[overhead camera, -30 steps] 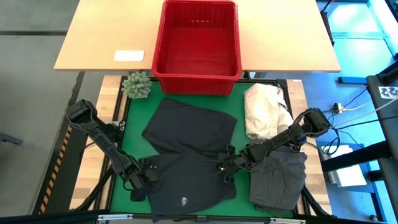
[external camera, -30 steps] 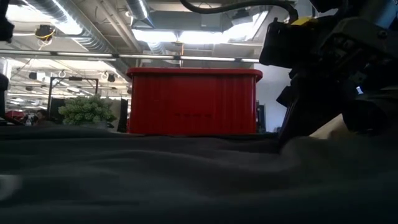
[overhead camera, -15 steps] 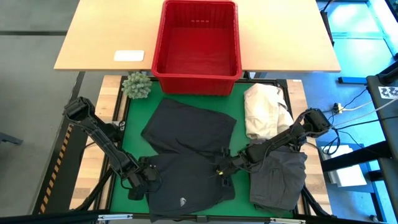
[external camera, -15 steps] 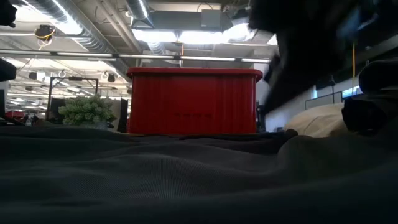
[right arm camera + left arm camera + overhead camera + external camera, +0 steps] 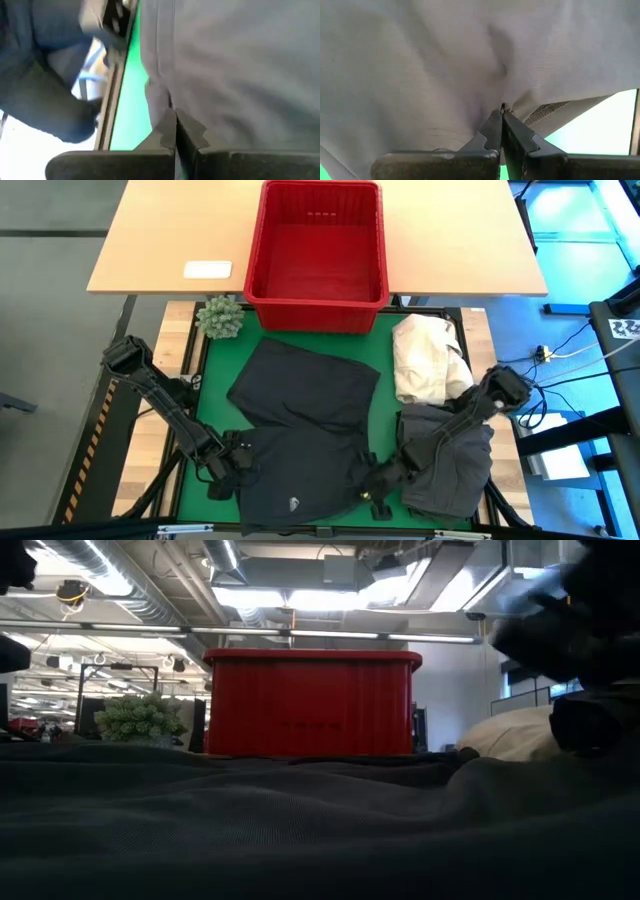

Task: Fold laundry
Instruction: Fold the gray short

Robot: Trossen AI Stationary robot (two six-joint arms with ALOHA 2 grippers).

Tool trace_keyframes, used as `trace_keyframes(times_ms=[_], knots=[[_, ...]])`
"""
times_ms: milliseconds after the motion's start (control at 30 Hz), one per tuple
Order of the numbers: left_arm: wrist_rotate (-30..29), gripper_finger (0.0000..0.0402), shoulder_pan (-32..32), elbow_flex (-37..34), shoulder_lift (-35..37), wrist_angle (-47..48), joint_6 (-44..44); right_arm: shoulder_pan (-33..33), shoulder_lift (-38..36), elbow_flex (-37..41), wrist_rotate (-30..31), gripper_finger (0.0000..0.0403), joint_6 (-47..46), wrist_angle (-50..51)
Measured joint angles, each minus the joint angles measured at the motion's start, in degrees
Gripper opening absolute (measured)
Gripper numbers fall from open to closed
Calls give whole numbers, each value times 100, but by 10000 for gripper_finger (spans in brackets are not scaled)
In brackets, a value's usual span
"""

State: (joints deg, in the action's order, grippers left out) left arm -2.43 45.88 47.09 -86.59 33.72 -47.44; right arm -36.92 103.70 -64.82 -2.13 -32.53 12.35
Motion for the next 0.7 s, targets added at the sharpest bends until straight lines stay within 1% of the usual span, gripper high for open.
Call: trace_keyframes(times_ms=[100, 233, 333, 467, 633, 700], knots=[[-3, 0, -25, 0, 0, 21, 7, -114, 281, 2, -55, 0, -323, 113], [66, 0, -24, 2, 0, 27, 68, -91, 554, -3, -132, 0, -694, 483], [284, 0, -23, 2, 0, 32, 70, -77, 585, -27, -197, 0, -813, 746], [559, 0, 3, 2, 0, 51, 155, -79, 574, -21, -199, 0, -862, 788], [865, 0, 3, 9, 0, 245, 535, -79, 574, -17, -226, 0, -994, 981], [891, 0, 3, 11, 2, 337, 650, -77, 574, -20, -226, 0, -1064, 1005]])
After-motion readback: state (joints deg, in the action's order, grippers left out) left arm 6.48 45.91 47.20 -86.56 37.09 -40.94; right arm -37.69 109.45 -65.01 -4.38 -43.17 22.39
